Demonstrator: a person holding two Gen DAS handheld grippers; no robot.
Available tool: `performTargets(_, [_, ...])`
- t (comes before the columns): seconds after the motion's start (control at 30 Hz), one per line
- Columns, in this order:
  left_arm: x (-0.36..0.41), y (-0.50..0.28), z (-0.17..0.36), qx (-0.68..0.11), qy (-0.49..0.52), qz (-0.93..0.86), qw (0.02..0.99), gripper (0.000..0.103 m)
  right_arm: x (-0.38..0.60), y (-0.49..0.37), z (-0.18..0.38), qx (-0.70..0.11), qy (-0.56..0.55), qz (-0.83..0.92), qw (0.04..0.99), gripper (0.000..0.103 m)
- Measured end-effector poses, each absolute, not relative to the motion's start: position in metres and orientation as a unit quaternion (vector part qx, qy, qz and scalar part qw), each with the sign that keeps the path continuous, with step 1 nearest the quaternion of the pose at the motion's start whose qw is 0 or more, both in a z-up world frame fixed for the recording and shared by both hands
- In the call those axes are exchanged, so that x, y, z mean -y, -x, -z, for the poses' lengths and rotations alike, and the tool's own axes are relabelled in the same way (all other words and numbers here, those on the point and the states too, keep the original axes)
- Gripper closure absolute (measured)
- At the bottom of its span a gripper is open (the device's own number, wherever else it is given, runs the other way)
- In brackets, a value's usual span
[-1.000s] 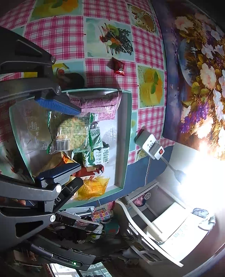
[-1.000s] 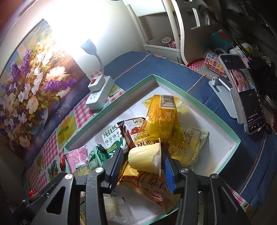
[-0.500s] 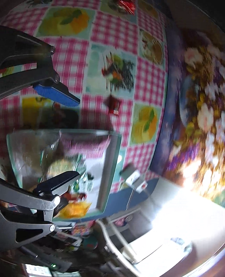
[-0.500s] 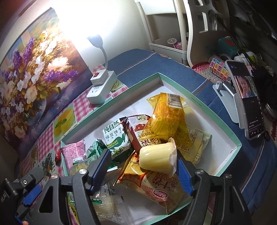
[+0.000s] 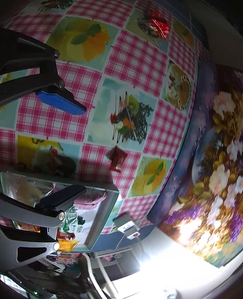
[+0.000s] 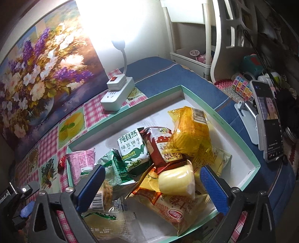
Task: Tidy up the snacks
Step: 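Open the left tool to drop the bun while the right tool releases the jelly cup, then move the left tool to the red Rocky Kiss packet while the right tool approaches the small red candy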
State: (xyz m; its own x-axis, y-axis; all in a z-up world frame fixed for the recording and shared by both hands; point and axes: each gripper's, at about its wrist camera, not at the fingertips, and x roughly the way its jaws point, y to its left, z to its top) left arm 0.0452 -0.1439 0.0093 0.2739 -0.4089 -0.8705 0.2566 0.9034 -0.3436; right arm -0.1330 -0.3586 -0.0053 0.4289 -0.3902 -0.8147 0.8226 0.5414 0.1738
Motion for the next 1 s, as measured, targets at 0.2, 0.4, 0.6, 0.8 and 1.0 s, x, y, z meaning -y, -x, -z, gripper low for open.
performTargets(0.2, [0.130,-0.051,-0.013,-0.552,0.078,0.177,0.811,0.025,0.351,0.130,-0.005,-0.361,-0.262,0.395,0.803,0.000])
performTargets(0.4, [0.121,-0.056,-0.016,-0.536,0.068,0.147,0.829,0.011,0.340,0.121,-0.014,-0.354,-0.240,0.384,0.818,0.000])
performTargets(0.6, [0.111,-0.061,-0.021,-0.512,0.048,0.115,0.850,0.006,0.324,0.106,-0.018,-0.357,-0.218,0.347,0.839,0.000])
performTargets(0.8, [0.095,-0.067,-0.028,-0.492,0.039,0.088,0.865,0.006,0.298,0.089,-0.022,-0.351,-0.199,0.292,0.867,0.000])
performTargets(1.0, [0.081,-0.073,-0.036,-0.479,0.016,0.082,0.874,0.006,0.275,0.075,-0.022,-0.347,-0.189,0.239,0.887,0.000])
